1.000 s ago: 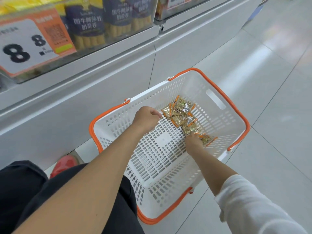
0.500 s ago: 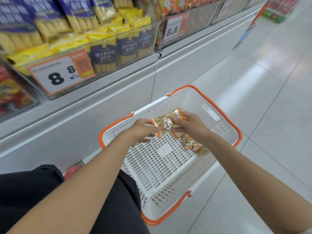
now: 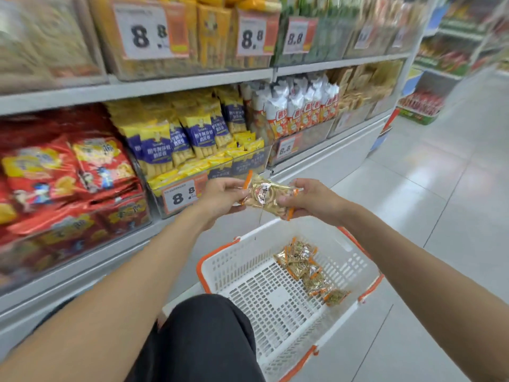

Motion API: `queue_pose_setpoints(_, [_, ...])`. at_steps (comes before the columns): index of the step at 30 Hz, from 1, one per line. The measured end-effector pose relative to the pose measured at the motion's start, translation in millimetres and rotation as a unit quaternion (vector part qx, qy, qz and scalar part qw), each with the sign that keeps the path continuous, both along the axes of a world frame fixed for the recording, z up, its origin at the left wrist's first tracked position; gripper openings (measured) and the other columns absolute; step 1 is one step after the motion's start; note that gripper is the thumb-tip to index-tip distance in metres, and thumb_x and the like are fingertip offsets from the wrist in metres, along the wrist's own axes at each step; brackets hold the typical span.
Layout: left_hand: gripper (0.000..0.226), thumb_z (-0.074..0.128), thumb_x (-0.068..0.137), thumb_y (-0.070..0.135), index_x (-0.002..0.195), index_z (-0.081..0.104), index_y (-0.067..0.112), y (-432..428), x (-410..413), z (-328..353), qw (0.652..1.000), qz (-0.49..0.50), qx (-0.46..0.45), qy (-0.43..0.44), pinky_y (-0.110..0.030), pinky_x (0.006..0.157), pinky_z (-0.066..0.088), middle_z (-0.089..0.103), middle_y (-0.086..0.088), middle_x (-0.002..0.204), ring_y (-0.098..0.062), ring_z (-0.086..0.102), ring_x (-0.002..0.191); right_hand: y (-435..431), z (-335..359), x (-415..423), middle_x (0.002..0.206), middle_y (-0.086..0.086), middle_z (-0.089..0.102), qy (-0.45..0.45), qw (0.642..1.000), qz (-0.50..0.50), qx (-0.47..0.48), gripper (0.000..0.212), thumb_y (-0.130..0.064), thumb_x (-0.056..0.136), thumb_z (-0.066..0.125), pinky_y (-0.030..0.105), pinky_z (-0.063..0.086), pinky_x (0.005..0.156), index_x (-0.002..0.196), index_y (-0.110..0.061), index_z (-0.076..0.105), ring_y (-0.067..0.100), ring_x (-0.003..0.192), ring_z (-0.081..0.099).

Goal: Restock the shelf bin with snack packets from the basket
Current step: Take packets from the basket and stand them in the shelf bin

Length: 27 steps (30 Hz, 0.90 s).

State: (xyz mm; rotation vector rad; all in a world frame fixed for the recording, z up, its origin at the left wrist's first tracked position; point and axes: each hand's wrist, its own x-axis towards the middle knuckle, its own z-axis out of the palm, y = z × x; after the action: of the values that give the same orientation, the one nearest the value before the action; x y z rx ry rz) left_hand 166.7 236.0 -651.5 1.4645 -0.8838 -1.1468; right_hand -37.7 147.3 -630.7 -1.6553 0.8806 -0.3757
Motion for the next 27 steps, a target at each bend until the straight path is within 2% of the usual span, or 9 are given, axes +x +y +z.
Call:
queue_pose_setpoints(3, [0.015, 0.057, 0.094, 0.003, 0.104, 0.065, 0.011, 6, 7, 42, 0.998, 0.026, -0.037, -0.042, -0.043, 0.087, 0.054, 0.067, -0.008, 0.093, -0.020, 0.063, 0.084, 11, 37, 19, 0.081, 0.011, 0.070, 0.038, 0.997, 0.030, -0.056, 0.019, -0.003, 0.083, 0.073, 0.025, 0.058, 0.065, 0.090, -0.005, 0.056, 0.016, 0.068, 0.068])
queue_pose_setpoints(5, [0.016, 0.055, 0.096, 0.004, 0.105, 0.065, 0.011, 10, 16, 71, 0.996, 0.017, -0.054, -0.071, -0.045, 0.084, 0.057, 0.068, -0.011, 0.098, -0.023, 0.066, 0.084, 17, 60, 32, 0.089, 0.008, 0.070, 0.055, 0.993, 0.052, -0.092, 0.020, -0.014, 0.086, 0.073, 0.026, 0.054, 0.071, 0.098, -0.005, 0.061, 0.017, 0.078, 0.065])
queue_pose_setpoints(8, [0.020, 0.058, 0.094, 0.004, 0.112, 0.066, 0.004, 22, 37, 113, 0.990, 0.006, -0.089, -0.110, -0.034, 0.073, 0.060, 0.069, -0.010, 0.093, -0.017, 0.067, 0.077, 26, 92, 51, 0.079, 0.001, 0.064, 0.021, 0.990, 0.046, -0.130, 0.021, -0.030, 0.089, 0.069, 0.027, 0.044, 0.074, 0.090, -0.009, 0.068, 0.012, 0.077, 0.058])
queue_pose_setpoints(12, [0.031, 0.076, 0.081, 0.007, 0.110, 0.067, 0.003, 48, 63, 162, 0.986, 0.016, -0.113, -0.122, -0.025, 0.071, 0.059, 0.072, -0.014, 0.097, -0.016, 0.071, 0.076, 39, 122, 73, 0.072, -0.008, 0.070, -0.047, 0.982, 0.005, -0.180, 0.014, -0.025, 0.088, 0.071, 0.014, 0.046, 0.062, 0.088, -0.011, 0.074, -0.001, 0.066, 0.063])
queue_pose_setpoints(14, [0.032, 0.078, 0.077, 0.002, 0.108, 0.068, 0.002, 59, 73, 183, 0.979, 0.037, -0.122, -0.156, -0.017, 0.061, 0.055, 0.070, -0.012, 0.090, -0.008, 0.069, 0.062, 42, 131, 85, 0.081, -0.004, 0.074, -0.056, 0.981, 0.022, -0.183, 0.015, -0.026, 0.086, 0.074, 0.019, 0.051, 0.068, 0.094, -0.013, 0.074, 0.003, 0.074, 0.067])
queue_pose_setpoints(17, [0.030, 0.082, 0.072, 0.006, 0.100, 0.072, 0.006, 72, 86, 213, 0.959, 0.079, -0.143, -0.230, -0.011, 0.053, 0.048, 0.066, -0.003, 0.079, -0.002, 0.062, 0.058, 49, 154, 113, 0.104, 0.001, 0.073, -0.066, 0.975, 0.053, -0.203, 0.042, -0.022, 0.082, 0.078, 0.031, 0.056, 0.084, 0.121, -0.013, 0.063, 0.012, 0.094, 0.070])
queue_pose_setpoints(21, [0.024, 0.085, 0.071, 0.014, 0.093, 0.074, 0.013, 86, 117, 255, 0.936, 0.121, -0.158, -0.292, -0.010, 0.047, 0.044, 0.068, -0.001, 0.074, 0.002, 0.060, 0.055, 55, 202, 165, 0.100, 0.005, 0.069, -0.088, 0.940, 0.050, -0.326, 0.026, -0.017, 0.081, 0.078, 0.030, 0.056, 0.078, 0.100, -0.013, 0.061, 0.020, 0.090, 0.067])
queue_pose_setpoints(25, [0.023, 0.084, 0.072, 0.015, 0.093, 0.076, 0.013, 99, 163, 297, 0.917, 0.142, -0.190, -0.322, -0.010, 0.056, 0.046, 0.072, -0.001, 0.079, 0.003, 0.062, 0.060, 58, 248, 220, 0.080, -0.001, 0.059, -0.075, 0.900, 0.064, -0.425, 0.023, -0.017, 0.083, 0.075, 0.031, 0.046, 0.065, 0.083, -0.016, 0.052, 0.016, 0.071, 0.056])
queue_pose_setpoints(27, [0.020, 0.083, 0.072, 0.015, 0.091, 0.077, 0.014, 101, 186, 309, 0.909, 0.168, -0.210, -0.318, -0.012, 0.061, 0.047, 0.072, -0.001, 0.078, 0.002, 0.062, 0.063, 62, 263, 248, 0.079, 0.000, 0.057, -0.094, 0.876, 0.043, -0.472, 0.023, -0.015, 0.084, 0.073, 0.033, 0.043, 0.063, 0.086, -0.015, 0.050, 0.018, 0.071, 0.053])
